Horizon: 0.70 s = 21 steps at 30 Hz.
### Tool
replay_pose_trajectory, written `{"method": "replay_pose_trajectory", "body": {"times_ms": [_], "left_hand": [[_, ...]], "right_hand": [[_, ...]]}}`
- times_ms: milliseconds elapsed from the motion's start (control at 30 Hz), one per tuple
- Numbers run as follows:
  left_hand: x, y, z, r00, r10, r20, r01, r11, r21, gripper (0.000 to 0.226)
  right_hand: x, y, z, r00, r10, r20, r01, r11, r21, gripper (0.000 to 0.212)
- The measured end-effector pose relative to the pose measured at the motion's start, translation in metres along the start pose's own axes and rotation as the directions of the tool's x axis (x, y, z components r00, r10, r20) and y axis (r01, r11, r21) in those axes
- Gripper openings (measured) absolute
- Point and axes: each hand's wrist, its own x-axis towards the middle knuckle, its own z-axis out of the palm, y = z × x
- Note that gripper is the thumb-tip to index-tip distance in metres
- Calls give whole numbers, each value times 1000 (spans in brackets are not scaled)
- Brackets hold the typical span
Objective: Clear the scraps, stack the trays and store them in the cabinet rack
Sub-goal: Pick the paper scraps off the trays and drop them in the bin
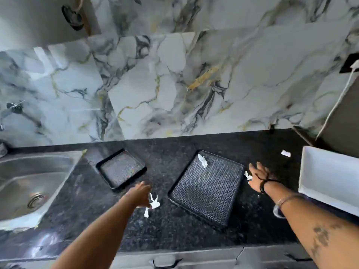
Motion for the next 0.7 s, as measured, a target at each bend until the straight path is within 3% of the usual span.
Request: {"method": "replay_pose_trajectory", "body": {"times_ms": [100,200,267,367,467,567,700], "left_hand": [[17,-14,46,990,42,133,-37,999,-37,74],[33,-16,65,994,10,107,10,983,-186,57],[50,-16,64,996,-11,94,36,962,-271,31],[69,-18,56,993,0,121,39,947,-320,30],[99,-11,20,998,-31,49,45,944,-327,18],[136,31,-23,997,22,-68,-46,926,-374,18],[193,130,-57,991,115,-71,-134,897,-421,20]], "right_hand": [[15,14,39,993,86,77,-84,996,-23,68],[32,21,52,982,170,78,-173,984,35,57],[47,23,50,980,193,53,-196,978,73,50],[70,28,53,976,210,54,-216,968,130,45],[99,30,59,978,196,68,-206,961,187,42],[121,31,73,984,172,47,-178,964,199,28],[142,52,73,990,139,27,-142,979,144,22]]}}
